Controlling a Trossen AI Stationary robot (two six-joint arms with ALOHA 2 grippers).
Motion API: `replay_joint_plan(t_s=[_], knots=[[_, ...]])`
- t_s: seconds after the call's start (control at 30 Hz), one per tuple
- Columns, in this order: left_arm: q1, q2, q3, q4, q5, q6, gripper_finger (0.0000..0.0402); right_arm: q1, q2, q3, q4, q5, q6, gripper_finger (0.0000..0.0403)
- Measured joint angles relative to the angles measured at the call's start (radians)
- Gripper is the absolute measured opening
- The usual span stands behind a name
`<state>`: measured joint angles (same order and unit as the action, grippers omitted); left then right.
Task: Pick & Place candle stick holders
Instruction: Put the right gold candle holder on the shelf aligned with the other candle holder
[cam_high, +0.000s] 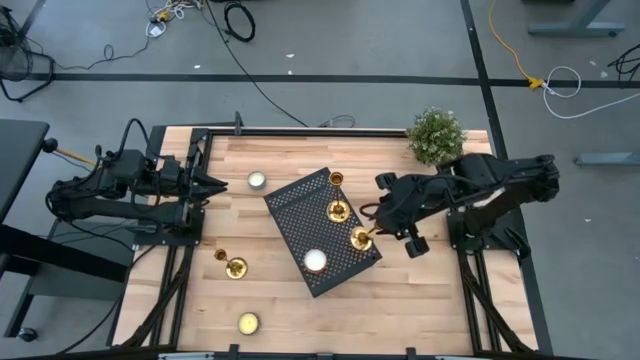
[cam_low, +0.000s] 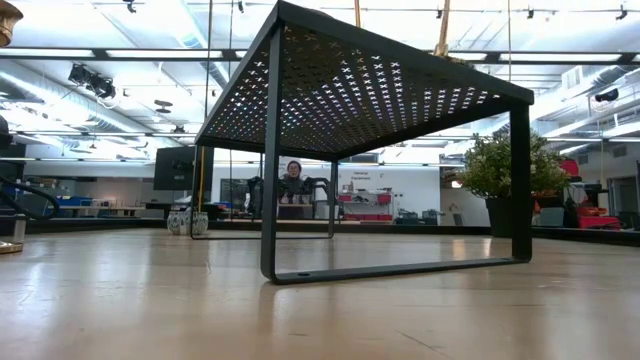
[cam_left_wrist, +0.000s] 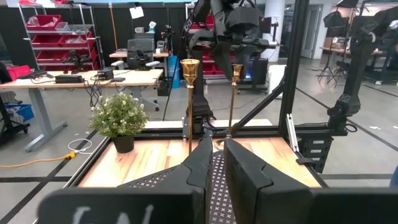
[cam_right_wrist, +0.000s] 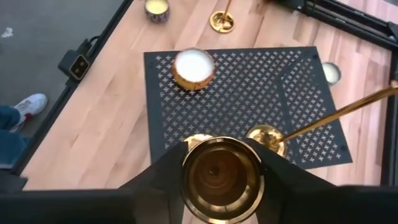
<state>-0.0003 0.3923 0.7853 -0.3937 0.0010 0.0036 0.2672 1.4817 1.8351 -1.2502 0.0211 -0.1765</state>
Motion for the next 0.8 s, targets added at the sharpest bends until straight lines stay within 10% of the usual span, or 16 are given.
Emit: replay_joint_plan(t_s=[0.8], knots=[[0.0, 0.0, 0.0, 0.0, 0.0, 0.0, 0.0046, -0.051, 0.066, 0.0, 0.063, -0.014, -0.05, 0.0153]])
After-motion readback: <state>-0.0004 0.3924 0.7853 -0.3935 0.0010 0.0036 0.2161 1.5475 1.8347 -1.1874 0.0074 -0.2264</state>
